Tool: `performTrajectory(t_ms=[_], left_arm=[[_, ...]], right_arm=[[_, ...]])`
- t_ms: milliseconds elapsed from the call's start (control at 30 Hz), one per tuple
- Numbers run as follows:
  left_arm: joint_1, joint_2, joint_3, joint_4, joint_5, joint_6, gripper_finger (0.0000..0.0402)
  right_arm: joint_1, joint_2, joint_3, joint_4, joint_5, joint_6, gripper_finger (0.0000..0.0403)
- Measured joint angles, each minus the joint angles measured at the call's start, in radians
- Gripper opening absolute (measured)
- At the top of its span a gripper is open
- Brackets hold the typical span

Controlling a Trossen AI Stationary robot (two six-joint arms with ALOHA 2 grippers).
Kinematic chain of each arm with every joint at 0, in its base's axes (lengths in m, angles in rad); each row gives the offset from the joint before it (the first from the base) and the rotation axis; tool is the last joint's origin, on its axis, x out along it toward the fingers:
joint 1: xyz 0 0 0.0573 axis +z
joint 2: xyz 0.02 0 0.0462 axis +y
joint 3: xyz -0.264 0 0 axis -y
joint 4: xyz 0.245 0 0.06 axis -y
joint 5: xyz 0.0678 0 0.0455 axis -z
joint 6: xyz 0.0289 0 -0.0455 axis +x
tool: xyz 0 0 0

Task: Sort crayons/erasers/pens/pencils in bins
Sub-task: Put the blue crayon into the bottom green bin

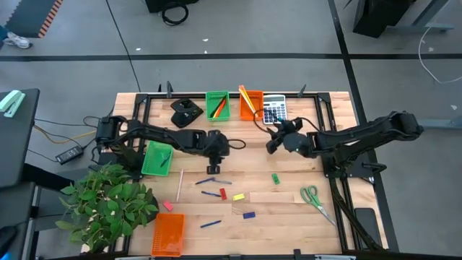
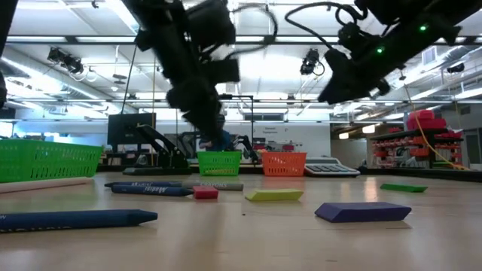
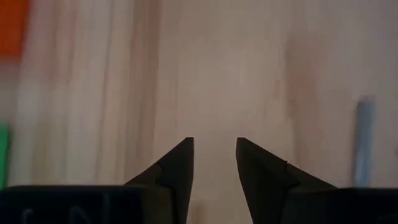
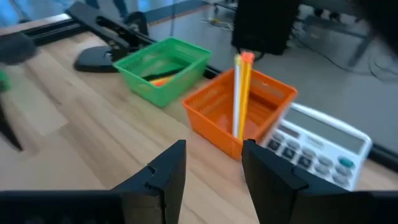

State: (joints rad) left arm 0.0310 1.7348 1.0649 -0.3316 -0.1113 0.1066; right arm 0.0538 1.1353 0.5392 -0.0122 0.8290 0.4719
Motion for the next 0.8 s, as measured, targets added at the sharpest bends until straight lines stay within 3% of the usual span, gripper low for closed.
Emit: performTrajectory(t_ms=[167,600,800], left_arm=[[0.005,0.000,-0.014,-0.095,0.003,-0.068,0.0136],[-0.069,0.000,0.058,-0.386,0.013,-0.175,0.0134],[-0.102,0.000,0.108,-0.499,0.186,-0.220,0.0143]], right_arm=[[-0.027,0.052,0.000,0.043,-0.046,-0.077,0.0162],[0.010,0.360,0.000,0.004,-0.047,0.066,0.0162],[0.011,0.381,0.000,0.020,0.101,0.013,0.0162]])
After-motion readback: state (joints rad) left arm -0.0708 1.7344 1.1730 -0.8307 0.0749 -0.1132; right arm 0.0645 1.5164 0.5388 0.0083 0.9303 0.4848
